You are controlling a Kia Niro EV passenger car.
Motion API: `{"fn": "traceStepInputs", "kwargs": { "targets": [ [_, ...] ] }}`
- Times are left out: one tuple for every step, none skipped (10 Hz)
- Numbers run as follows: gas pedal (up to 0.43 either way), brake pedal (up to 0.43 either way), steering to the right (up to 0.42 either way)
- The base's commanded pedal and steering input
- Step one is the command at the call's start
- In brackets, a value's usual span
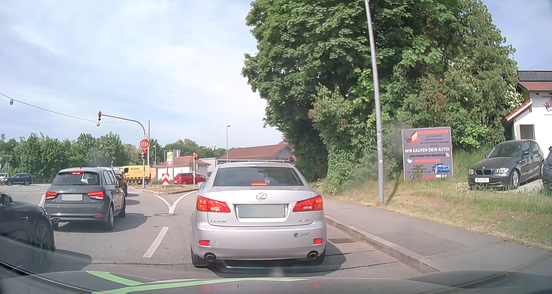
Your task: Follow the waypoints while adhering to traffic rules and regulations
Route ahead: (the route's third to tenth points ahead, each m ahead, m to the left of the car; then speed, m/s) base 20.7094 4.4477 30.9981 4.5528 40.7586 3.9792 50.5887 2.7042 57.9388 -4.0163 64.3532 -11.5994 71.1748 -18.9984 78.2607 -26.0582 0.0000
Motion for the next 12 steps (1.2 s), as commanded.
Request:
{"fn": "traceStepInputs", "kwargs": {
  "targets": [
    [0.000, 0.415, -0.114],
    [0.000, 0.415, -0.113],
    [0.000, 0.415, -0.113],
    [0.000, 0.415, -0.114],
    [0.000, 0.415, -0.114],
    [0.000, 0.415, -0.113],
    [0.000, 0.415, -0.113],
    [0.000, 0.415, -0.113],
    [0.000, 0.415, -0.114],
    [0.000, 0.415, -0.114],
    [0.000, 0.415, -0.114],
    [0.000, 0.415, -0.114]
  ]
}}
